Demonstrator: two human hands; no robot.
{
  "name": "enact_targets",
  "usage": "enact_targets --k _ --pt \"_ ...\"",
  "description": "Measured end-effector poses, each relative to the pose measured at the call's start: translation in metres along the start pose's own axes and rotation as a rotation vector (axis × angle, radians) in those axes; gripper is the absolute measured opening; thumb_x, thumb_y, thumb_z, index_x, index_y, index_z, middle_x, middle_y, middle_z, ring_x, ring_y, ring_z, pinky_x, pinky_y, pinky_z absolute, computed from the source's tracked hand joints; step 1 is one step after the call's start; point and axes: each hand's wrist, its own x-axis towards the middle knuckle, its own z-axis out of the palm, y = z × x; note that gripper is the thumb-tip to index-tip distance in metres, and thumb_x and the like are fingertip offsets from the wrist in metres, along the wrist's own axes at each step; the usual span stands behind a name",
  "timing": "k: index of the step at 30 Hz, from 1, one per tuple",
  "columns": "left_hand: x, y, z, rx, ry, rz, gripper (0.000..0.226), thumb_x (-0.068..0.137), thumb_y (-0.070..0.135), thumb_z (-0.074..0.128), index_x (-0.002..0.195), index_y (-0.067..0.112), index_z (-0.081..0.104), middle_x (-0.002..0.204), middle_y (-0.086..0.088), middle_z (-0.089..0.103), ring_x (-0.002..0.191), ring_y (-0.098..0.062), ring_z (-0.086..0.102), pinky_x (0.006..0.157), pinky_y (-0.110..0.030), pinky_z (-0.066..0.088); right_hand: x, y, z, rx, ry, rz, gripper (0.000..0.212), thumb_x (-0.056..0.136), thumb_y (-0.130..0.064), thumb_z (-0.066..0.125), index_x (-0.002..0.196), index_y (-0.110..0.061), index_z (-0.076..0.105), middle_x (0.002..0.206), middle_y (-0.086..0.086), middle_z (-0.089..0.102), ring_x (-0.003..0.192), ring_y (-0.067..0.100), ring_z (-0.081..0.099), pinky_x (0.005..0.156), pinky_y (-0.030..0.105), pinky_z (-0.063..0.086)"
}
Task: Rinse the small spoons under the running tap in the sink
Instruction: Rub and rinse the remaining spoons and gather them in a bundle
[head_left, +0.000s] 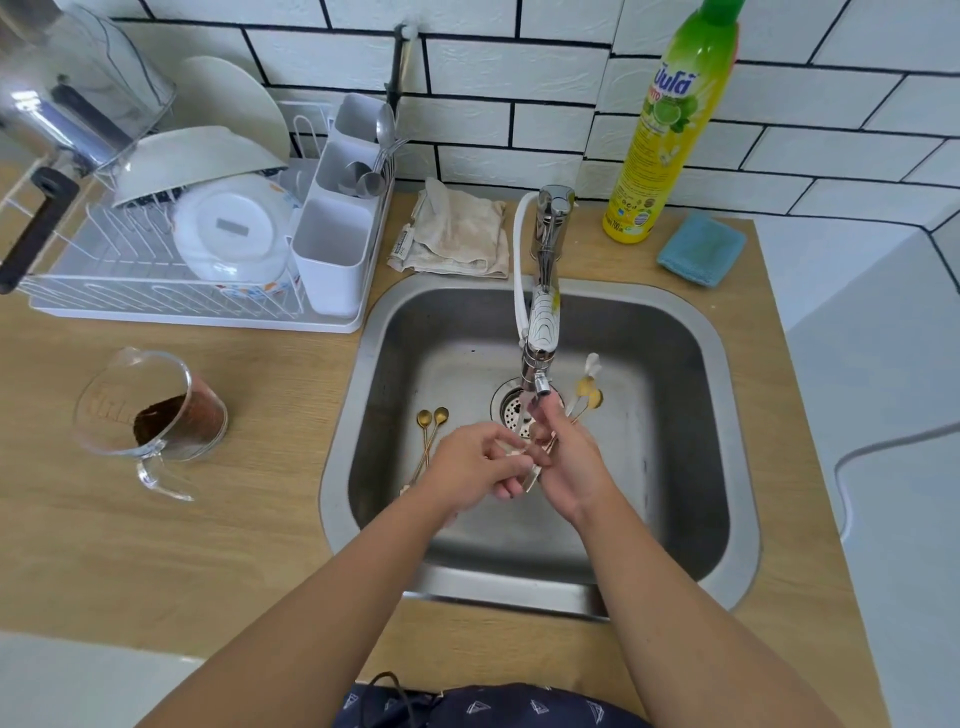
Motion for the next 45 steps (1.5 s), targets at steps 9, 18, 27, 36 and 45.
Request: enact_targets --k 9,18,27,36,45 --pt "0.022 -0.008 -0.001 0.55 0.084 -0.012 0.048 0.072 0.068 0.071 0.083 0.024 0.055 0.073 0.009 0.063 0.065 -0.008 0.056 0.054 -0.024 0.038 0.0 -0.022 -0.014 0.038 0.171 -0.087 0.041 0.109 -0.033 0.046 0.089 -0.003 0.067 0.09 0.007 0.071 0.043 0.003 0.04 0.041 0.017 0.037" --pt "0.063 -0.051 -0.057 1.143 0.277 -0.089 0.031 0.096 0.008 0.054 0.126 0.003 0.048 0.133 -0.017 0.047 0.112 -0.033 0.054 0.09 -0.04 0.05 -0.011 -0.03 -0.022 0.073 0.154 0.025 0.04 0.104 -0.041 0.055 0.078 -0.015 0.071 0.082 -0.003 0.07 0.035 0.001 0.023 0.03 0.016 0.019" --pt "0.062 -0.05 -0.059 1.278 0.342 -0.097 0.032 0.091 -0.005 0.051 0.12 0.006 0.044 0.122 -0.019 0.055 0.106 -0.031 0.06 0.081 -0.035 0.051 -0.013 -0.032 -0.021 0.086 0.138 0.032 0.04 0.103 -0.04 0.058 0.074 -0.016 0.072 0.082 -0.002 0.071 0.036 0.002 0.024 0.031 0.016 0.02" --pt "0.06 -0.031 -0.057 0.876 0.421 0.098 0.012 0.096 0.01 0.06 0.106 0.005 0.066 0.099 -0.015 0.07 0.088 -0.029 0.065 0.076 -0.037 0.051 -0.008 -0.025 -0.028 0.104 0.11 0.044 0.038 0.101 -0.042 0.06 0.077 -0.016 0.074 0.086 -0.001 0.072 0.036 0.002 0.024 0.031 0.017 0.021" --pt "0.033 -0.018 0.006 -0.249 0.202 -0.171 0.011 0.094 0.005 0.065 0.104 0.001 0.066 0.089 -0.009 0.061 0.074 -0.014 0.059 0.061 -0.029 0.059 -0.005 0.003 -0.011 -0.303 0.287 0.036 0.015 0.096 -0.029 0.073 0.108 -0.024 0.067 0.106 0.006 0.076 0.039 0.004 0.029 0.036 0.019 0.028"
